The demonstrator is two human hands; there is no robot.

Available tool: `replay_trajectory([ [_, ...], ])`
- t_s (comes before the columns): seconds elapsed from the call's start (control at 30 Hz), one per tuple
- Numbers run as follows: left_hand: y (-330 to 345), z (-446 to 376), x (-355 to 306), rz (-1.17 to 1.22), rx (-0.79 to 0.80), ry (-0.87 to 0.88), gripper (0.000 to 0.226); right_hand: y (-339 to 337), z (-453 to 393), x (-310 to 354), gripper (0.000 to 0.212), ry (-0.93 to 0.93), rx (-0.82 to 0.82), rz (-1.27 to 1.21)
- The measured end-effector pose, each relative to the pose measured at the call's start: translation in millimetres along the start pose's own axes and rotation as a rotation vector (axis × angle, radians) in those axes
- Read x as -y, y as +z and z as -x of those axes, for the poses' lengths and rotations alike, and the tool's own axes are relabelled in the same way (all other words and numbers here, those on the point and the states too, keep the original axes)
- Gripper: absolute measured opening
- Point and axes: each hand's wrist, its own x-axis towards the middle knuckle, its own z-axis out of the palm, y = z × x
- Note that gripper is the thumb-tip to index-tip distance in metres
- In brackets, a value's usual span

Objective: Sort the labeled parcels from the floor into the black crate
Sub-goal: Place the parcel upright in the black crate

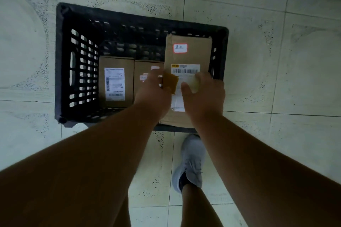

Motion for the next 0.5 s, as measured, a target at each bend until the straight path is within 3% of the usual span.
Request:
replay_trajectory([
  [0.27, 31, -52, 24, 0.030, 0.133, -0.075, 0.035, 31, -34, -16, 0.051, -0.052, 0.081, 0.164],
  [0.4, 41, -60, 27, -0.012, 0.267, -0.032, 0.014, 51, -47, -17, 0.043, -0.049, 0.263, 0.192],
  [0.5, 46, -69, 27, -0.052, 0.342, -0.032, 0.029, 62, -54, -22, 0.042, -0.111, 0.362, 0.299],
])
